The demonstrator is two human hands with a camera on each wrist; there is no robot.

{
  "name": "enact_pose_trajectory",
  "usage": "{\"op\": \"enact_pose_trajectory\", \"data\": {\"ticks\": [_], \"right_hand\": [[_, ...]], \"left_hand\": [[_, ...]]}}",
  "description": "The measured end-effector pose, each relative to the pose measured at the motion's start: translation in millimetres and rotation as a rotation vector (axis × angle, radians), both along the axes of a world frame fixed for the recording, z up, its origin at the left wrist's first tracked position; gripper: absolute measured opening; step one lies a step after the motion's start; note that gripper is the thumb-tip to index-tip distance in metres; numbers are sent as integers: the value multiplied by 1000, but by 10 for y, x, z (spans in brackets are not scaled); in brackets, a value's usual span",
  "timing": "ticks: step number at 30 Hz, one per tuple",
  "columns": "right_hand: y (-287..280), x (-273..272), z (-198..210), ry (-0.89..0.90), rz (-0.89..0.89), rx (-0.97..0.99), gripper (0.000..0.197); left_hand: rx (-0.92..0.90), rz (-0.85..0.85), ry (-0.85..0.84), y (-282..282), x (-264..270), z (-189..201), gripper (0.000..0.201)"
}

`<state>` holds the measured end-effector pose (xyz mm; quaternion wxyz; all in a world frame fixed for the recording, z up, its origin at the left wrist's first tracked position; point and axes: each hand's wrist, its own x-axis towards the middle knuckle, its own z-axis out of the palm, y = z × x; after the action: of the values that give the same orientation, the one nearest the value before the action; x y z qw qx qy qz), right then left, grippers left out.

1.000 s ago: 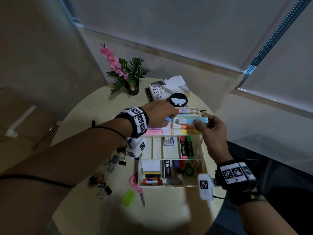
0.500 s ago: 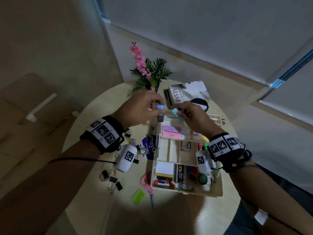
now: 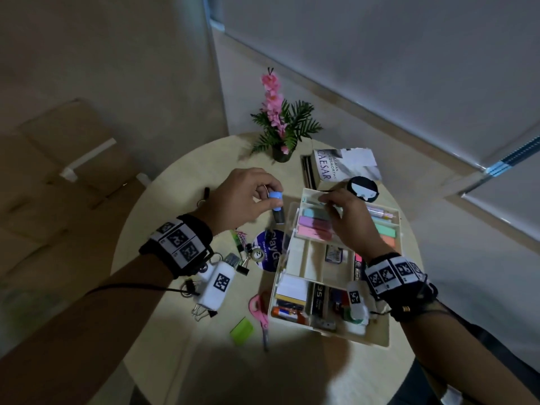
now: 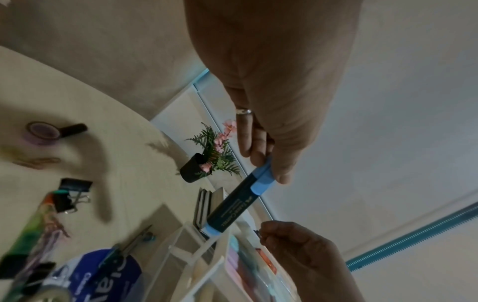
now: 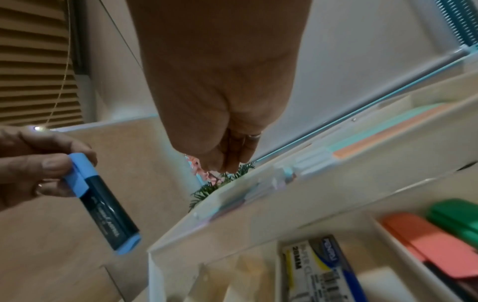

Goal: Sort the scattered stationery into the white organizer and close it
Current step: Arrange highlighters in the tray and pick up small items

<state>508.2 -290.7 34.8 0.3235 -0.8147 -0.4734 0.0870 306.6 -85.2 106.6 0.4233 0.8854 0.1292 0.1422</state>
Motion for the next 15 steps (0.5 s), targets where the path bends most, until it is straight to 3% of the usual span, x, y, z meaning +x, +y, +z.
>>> {"op": "enact_pose_trajectory", "data": {"ticks": [4,6,12,15], "right_hand": [[-312,-227,289,363,-56,137,10],[-497,-385,402,462,-19,142,15],[-1308,-617,314,320,-192,102,25],[-1726,-612,126,371,-303,38,20]], "left_hand": [[-89,-2,-39,-280,230,14,17],[-188,18,-45,-479,387,-5,17],[-580,-63,58,-1254,746,-234,13],[-536,-150,151,-1594,850,-373,20]]}}
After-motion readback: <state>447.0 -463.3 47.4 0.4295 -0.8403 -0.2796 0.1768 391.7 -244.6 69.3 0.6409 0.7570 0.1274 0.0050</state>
